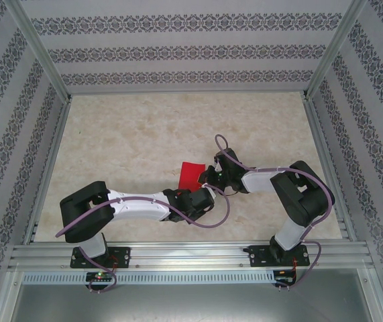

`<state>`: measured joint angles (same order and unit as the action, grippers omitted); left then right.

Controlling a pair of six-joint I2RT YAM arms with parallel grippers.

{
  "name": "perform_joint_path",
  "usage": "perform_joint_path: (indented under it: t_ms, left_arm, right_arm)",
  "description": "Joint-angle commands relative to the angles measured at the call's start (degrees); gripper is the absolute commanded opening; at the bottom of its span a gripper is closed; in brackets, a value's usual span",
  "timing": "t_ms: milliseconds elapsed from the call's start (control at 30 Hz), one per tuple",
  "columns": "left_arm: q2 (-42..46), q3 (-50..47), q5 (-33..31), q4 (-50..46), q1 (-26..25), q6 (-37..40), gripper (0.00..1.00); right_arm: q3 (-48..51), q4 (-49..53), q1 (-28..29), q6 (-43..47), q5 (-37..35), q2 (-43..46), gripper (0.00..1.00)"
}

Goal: Fold a paper plane with a square sheet of paper (pick it up from the middle)
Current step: Third fold the triangle at the center of the table.

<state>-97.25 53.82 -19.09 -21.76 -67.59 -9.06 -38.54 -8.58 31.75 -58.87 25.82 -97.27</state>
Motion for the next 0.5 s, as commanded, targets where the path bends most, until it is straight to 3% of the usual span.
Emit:
perform_joint_path:
  t_ms: [0, 467]
  left_arm:
    - [-0.5, 0.7, -2.8, 3.1, -0.8, -0.3, 0.54]
    - [5.0, -1.3, -4.3, 2.9, -0.7, -0.5, 0.17]
  right_arm:
    - [-0.9, 0.1, -0.3, 0.1, 0.9, 0.3, 0.10]
    - [-0.7, 1.5, -0.7, 1.8, 0.7, 0.2, 0.12]
